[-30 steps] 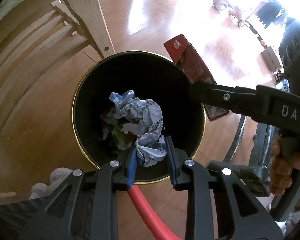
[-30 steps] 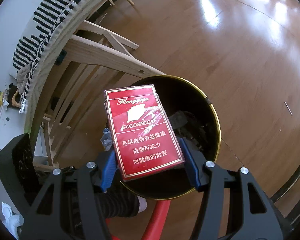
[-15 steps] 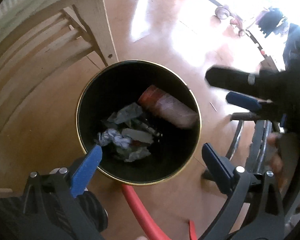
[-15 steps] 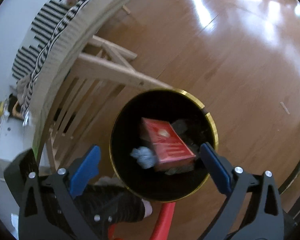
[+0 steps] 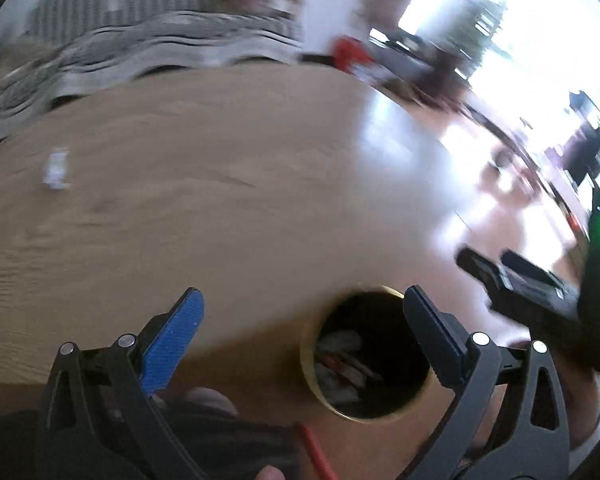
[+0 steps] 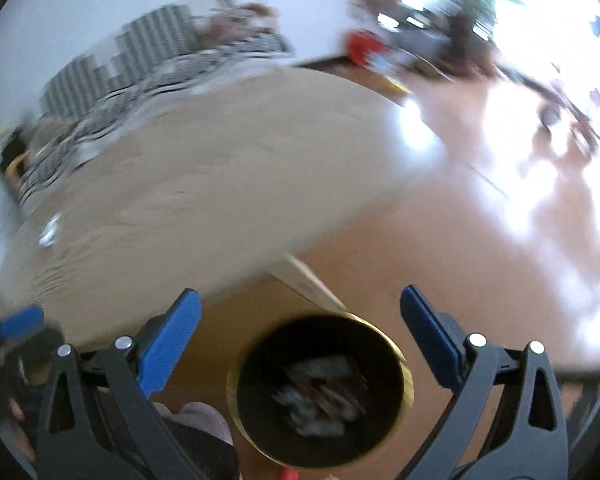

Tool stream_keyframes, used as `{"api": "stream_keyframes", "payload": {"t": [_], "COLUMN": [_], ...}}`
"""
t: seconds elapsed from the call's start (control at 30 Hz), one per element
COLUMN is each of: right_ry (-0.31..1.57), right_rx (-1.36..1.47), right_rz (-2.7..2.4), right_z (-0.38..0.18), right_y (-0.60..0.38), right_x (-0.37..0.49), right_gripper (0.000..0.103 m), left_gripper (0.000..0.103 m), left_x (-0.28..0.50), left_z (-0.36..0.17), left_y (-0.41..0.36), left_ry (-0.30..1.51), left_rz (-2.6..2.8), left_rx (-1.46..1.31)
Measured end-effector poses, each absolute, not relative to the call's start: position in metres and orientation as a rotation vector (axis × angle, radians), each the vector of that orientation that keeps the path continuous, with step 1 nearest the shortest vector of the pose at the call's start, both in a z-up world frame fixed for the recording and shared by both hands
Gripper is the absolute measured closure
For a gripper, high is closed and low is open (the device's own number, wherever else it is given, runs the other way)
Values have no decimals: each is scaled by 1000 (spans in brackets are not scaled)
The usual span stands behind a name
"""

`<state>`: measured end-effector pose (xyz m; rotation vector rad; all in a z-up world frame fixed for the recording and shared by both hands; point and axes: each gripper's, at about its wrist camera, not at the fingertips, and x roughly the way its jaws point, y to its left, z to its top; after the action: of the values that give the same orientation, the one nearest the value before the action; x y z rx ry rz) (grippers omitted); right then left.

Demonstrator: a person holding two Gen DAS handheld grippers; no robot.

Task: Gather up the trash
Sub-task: 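Return both tools to the table toward the white wrapper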

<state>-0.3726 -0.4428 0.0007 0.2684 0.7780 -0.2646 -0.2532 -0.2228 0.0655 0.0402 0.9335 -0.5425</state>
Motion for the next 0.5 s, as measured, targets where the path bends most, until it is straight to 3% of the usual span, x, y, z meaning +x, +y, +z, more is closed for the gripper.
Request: {"api": "stream_keyframes", "payload": {"t": [0.23,0.5], "right_ry": [880,986], "right_rx": [148,86], "right_rz": [-51,3], "right_z": [-13,-44], "right_y": [-356,-310], "right_x": [-262,-151], "right_gripper": [7,7], "left_gripper": [6,6], "left_x": [-150,-57], "left_z": [61,28], "left_y": [-115,-81], "left_ry": [979,1059], "left_rz": [-235,-154], "left_rx": [-38,-82]}}
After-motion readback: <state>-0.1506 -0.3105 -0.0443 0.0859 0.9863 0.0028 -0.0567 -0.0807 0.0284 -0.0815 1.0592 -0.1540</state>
